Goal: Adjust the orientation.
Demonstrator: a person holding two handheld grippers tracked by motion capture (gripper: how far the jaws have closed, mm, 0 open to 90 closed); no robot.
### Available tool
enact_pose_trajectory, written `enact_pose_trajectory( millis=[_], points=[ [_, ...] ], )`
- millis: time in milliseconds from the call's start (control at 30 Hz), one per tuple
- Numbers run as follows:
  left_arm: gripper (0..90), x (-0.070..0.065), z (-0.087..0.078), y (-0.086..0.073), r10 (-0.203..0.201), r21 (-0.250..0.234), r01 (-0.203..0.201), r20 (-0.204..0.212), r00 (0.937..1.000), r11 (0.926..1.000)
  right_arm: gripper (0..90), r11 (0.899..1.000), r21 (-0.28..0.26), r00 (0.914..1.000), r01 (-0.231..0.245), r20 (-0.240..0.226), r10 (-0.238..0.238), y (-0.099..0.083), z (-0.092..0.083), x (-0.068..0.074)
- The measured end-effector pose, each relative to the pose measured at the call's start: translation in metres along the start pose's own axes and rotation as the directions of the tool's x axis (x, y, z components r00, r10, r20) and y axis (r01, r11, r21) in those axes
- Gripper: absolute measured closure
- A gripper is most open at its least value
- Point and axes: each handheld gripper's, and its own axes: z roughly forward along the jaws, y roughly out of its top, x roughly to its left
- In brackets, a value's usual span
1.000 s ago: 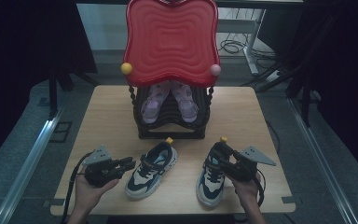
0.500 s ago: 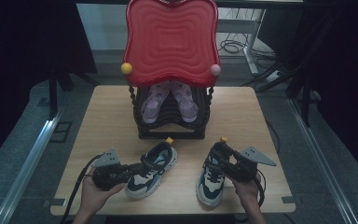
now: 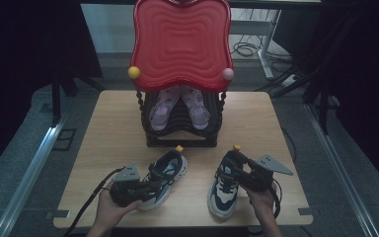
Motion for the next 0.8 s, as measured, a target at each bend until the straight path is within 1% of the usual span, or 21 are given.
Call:
enact_pose_trajectory(
  millis=[200,300,367,467,533,800],
  points=[
    [88.1,-0.002,0.006,-0.002,0.006,0.025,-0.006,0.010,0.9999,0.9997,47.7,1.000,0.002,1.0000,-0.006,0.003,0.006,0.000,0.000,-0.001],
    [88.1,-0.007,0.014,-0.006,0.014,0.049,-0.015,0.023,0.9996,0.9987,47.8,1.000,0.006,1.0000,-0.001,0.005,0.001,-0.002,0.001,-0.001],
    [88.4,-0.011,0.021,-0.009,0.023,0.073,-0.026,0.039,0.9990,0.9970,47.9,1.000,-0.001,0.9998,0.010,0.020,-0.010,-0.003,0.001,0.001],
    [88.6,-0.016,0.030,-0.014,0.034,0.113,-0.040,0.057,0.9978,0.9928,47.8,1.000,-0.001,0.9997,0.012,0.019,-0.012,-0.003,0.002,0.002],
    [88.7,-0.018,0.034,-0.017,0.039,0.133,-0.047,0.062,0.9973,0.9901,47.9,1.000,0.002,0.9997,0.013,0.019,-0.013,-0.004,0.002,0.003],
    [89.2,-0.018,0.039,-0.031,0.023,0.181,-0.033,0.059,0.9980,0.9830,47.9,1.000,0.004,0.9996,0.010,0.026,-0.010,-0.006,0.005,0.002]
  ],
)
